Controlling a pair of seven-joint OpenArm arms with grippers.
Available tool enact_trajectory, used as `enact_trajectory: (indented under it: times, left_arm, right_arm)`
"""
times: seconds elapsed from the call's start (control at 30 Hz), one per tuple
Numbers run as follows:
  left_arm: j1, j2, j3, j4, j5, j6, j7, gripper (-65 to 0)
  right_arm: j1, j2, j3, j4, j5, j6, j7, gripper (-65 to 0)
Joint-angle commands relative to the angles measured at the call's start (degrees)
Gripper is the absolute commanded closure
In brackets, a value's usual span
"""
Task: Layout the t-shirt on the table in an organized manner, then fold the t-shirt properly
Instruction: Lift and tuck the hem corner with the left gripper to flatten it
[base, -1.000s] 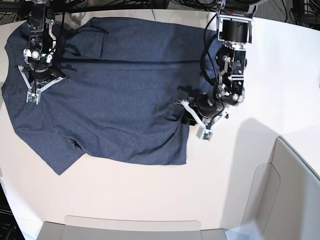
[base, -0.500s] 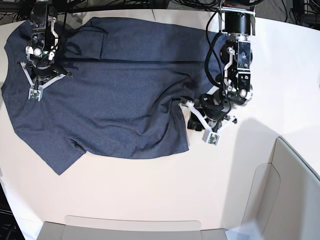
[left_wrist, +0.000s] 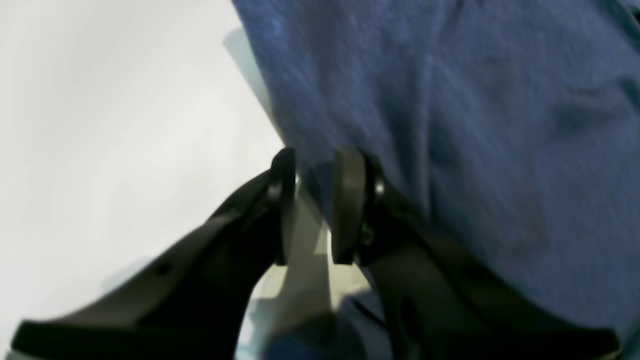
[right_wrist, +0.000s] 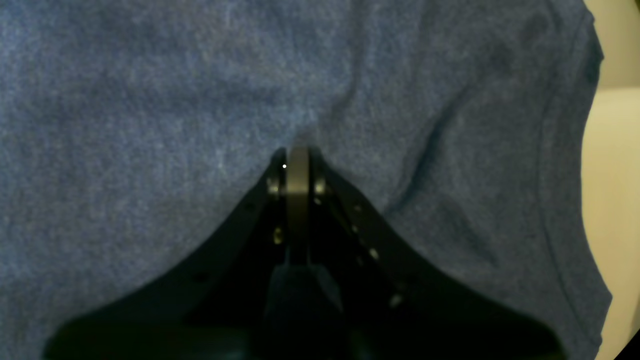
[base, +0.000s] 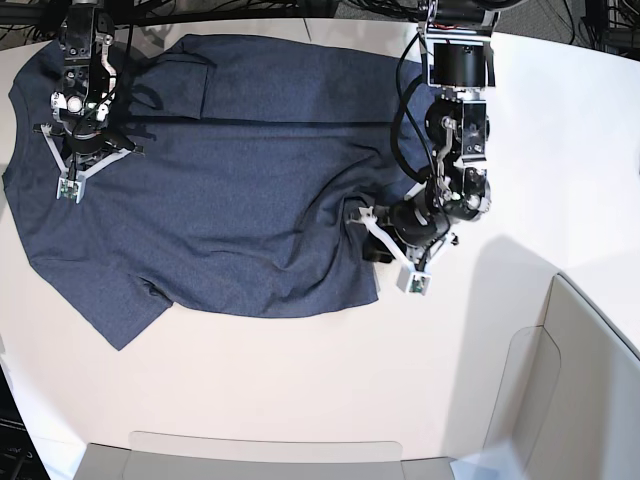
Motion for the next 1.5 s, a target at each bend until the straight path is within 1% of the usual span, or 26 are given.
enact_trajectory:
  times: [0.0, 0.07, 0.13, 0.23, 0.3, 0.37, 0.4, 0.53, 0.63, 0.7, 0.83, 0.87, 0.97, 1.03, 1.13, 1.2, 1.3, 1.43, 1.47]
  left_arm:
    - [-1.4, 0.0, -1.3, 0.5, -0.6, -0.1, -0.5, -15.9]
    - [-1.5, 1.0, -3.7, -0.3, -2.1, -0.1, 1.0, -20.3]
    - [-1.6, 1.0, -6.2, -1.3, -5.7, -0.1, 2.7, -23.1]
    - [-3.9, 0.7, -10.0, -4.3, -12.3, -0.1, 6.4, -23.9]
    - [-5.4, 0.7, -14.4, -9.0, -17.1, -0.1, 9.8, -24.0]
    - [-6.9, 0.6, -18.2, -13.6, -21.6, -0.1, 12.1, -24.0]
    - [-7.4, 0.0, -19.8, -15.9, -23.8, -0.1, 13.0, -24.0]
    - [-7.7, -1.4, -21.3, -22.0, -31.0, -0.1, 14.4, -24.0]
    - [-7.4, -1.5, -21.1, -23.2, -33.6, -0.1, 14.5, -24.0]
    - [-6.7, -1.4, -20.6, -23.3, -34.0, 0.2, 14.5, -24.0]
    - [-5.4, -1.3, -15.1, -22.9, -33.7, 0.9, 14.3, -23.7]
    - [-5.4, -1.3, -13.7, -22.8, -33.6, 2.1, 14.0, -23.7]
    - [-5.4, -1.8, -9.9, -22.2, -33.6, 8.4, 12.0, -23.7]
    - [-5.3, -2.0, -7.4, -20.2, -33.5, 11.3, 10.7, -23.7]
    - [-4.5, -3.3, -3.8, -17.1, -33.5, 14.5, 10.1, -23.7]
    - [-4.5, -3.5, -1.9, -15.6, -33.5, 16.2, 10.1, -23.8]
    - [-4.6, -3.5, 0.0, -15.1, -33.8, 16.7, 10.3, -24.0]
    - [-4.7, -2.9, 0.1, -15.1, -34.0, 16.5, 10.4, -24.0]
    - [-4.9, -2.3, 0.1, -15.1, -34.0, 16.5, 10.4, -24.0]
  right_arm:
    - [0.4, 0.6, 0.3, 1.1, -0.5, -0.1, 1.0, 0.0]
    - [0.0, 0.6, 0.3, 1.1, -0.4, -0.1, 1.0, 0.0]
    - [-0.2, 0.6, 0.3, 1.1, -0.4, -0.1, 1.0, 0.0]
    - [-0.3, 0.6, 0.3, 2.0, -0.4, -0.1, 1.0, 0.0]
    - [-0.4, 0.6, 0.2, 2.5, -0.4, -0.1, 1.0, 0.0]
    - [-0.4, 0.6, 0.2, 3.1, -0.4, -0.1, 1.0, 0.0]
    - [-0.6, 0.6, 0.2, 3.4, -0.4, -0.1, 1.0, 0.0]
    - [-1.1, 0.5, 0.2, 4.3, -0.4, -0.1, 1.0, 0.0]
    - [-1.1, 0.5, -1.3, 4.3, -0.4, -0.1, 1.0, 0.0]
    - [-1.2, 0.5, -1.9, 4.4, -0.4, -0.1, 1.0, 0.0]
    - [-1.5, 0.2, -1.9, 4.5, -0.4, -0.1, 1.0, 0.0]
    - [-1.5, -0.1, -1.9, 4.5, -0.4, -0.1, 1.0, 0.0]
    - [-1.5, -0.2, -1.9, 4.5, -0.5, -0.1, 1.0, 0.0]
    - [-1.5, -0.2, -1.9, 4.5, -0.5, -0.1, 1.0, 0.0]
    - [-1.5, -0.2, -1.9, 4.5, -0.5, -0.1, 1.0, 0.0]
    - [-1.5, -0.2, -1.9, 4.5, -0.5, -0.1, 1.0, 0.0]
    - [-1.5, -0.2, -1.9, 4.5, -0.4, -0.1, 1.0, 0.0]
    - [-1.5, -0.2, -1.9, 4.5, -0.4, -0.1, 1.0, 0.0]
    - [-1.5, -0.2, -1.9, 4.5, -0.4, -0.1, 1.0, 0.0]
